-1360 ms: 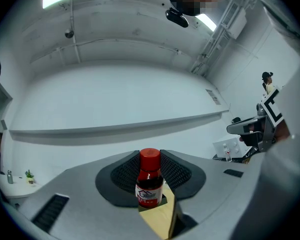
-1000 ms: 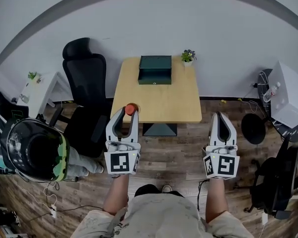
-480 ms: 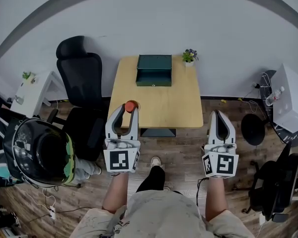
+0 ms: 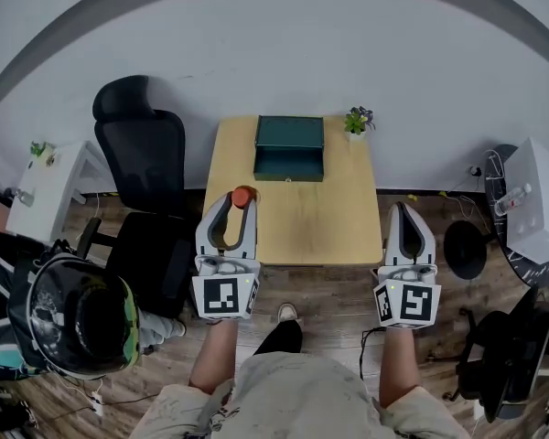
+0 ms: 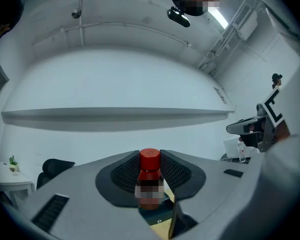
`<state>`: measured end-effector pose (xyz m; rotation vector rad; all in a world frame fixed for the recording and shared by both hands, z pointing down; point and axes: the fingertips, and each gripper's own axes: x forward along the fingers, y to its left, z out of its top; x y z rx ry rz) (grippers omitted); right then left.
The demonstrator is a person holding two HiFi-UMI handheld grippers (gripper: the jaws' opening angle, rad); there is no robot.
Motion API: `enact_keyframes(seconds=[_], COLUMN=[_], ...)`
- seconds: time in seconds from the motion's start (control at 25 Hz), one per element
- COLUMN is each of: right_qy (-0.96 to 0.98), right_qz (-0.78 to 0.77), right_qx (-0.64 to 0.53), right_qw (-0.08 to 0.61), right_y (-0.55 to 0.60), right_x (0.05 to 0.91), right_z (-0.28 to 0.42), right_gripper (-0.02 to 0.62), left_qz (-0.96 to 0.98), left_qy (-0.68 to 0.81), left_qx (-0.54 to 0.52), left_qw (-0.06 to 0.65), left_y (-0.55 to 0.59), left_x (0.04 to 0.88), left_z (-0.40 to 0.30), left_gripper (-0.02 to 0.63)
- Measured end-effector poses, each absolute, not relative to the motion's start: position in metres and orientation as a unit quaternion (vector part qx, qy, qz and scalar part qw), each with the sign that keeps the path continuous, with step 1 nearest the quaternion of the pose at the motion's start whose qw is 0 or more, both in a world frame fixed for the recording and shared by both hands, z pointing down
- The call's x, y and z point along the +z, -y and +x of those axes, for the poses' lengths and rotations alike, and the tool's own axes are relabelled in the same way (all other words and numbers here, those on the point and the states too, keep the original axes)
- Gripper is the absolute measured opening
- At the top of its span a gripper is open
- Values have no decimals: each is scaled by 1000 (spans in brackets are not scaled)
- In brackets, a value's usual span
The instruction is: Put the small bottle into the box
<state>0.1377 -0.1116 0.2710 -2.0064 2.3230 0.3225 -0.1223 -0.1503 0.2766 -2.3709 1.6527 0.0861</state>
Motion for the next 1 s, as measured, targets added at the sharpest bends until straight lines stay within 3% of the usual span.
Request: enact_keyframes(seconds=[0.64, 1.0], right_qy=[-758, -754], right_qz=[-642, -647], right_qx=[118, 112], right_qw=[16, 18], right_y=[218, 247], right_x=[268, 280], right_z=[89, 96], right_gripper=[17, 17], left_qz=[-816, -824], left_qy=[-564, -555], left_qx=[41, 34], left_qw=[117, 111], left_y=[254, 287], left_x=[282, 296], left_z=[-161, -148], left_gripper=[130, 130])
